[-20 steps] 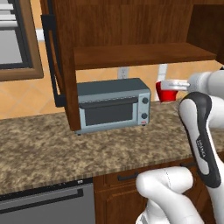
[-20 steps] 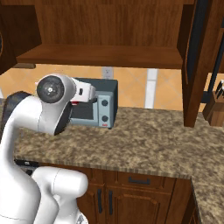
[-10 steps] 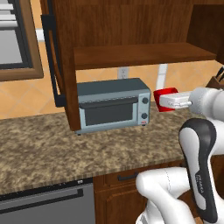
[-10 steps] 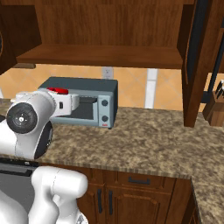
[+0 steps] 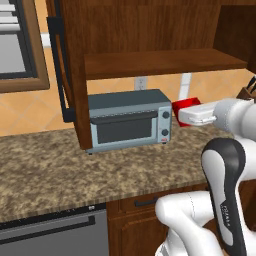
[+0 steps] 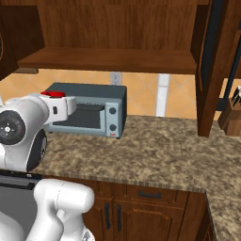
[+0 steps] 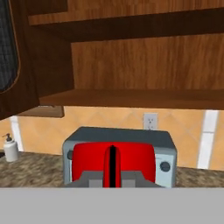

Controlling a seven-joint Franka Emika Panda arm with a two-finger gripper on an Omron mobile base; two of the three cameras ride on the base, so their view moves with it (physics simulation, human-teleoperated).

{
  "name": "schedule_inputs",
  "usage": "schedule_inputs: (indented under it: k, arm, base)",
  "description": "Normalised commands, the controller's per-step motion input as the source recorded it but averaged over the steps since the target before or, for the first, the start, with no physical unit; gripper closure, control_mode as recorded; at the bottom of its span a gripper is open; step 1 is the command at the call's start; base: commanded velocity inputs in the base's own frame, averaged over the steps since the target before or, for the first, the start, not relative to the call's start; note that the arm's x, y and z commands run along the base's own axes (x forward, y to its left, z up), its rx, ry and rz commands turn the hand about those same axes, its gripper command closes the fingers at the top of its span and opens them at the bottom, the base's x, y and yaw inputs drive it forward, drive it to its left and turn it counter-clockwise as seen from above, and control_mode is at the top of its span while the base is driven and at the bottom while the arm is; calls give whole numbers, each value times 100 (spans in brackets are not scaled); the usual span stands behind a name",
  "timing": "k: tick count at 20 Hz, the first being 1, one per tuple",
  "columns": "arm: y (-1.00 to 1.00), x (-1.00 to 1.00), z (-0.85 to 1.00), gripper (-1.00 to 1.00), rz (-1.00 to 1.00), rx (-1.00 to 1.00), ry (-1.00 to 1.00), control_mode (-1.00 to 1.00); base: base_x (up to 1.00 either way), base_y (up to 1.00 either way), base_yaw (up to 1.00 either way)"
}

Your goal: Gather all objects into one cabinet and sort the glasses and bowls to opposite sides.

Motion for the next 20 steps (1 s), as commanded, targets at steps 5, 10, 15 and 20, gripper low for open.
schedule_inputs:
  k: [5, 10, 15, 20]
  arm:
    - [14, -3, 0, 100, 6, 0, 0, -100]
    - [4, 0, -4, 100, 8, 4, 0, 100]
    - [0, 0, 0, 100, 0, 0, 0, 100]
    - [0, 0, 0, 100, 0, 0, 0, 100]
  base:
    - [0, 0, 0]
    - [0, 0, 0]
    - [-29, 3, 0]
    - [-100, 24, 0]
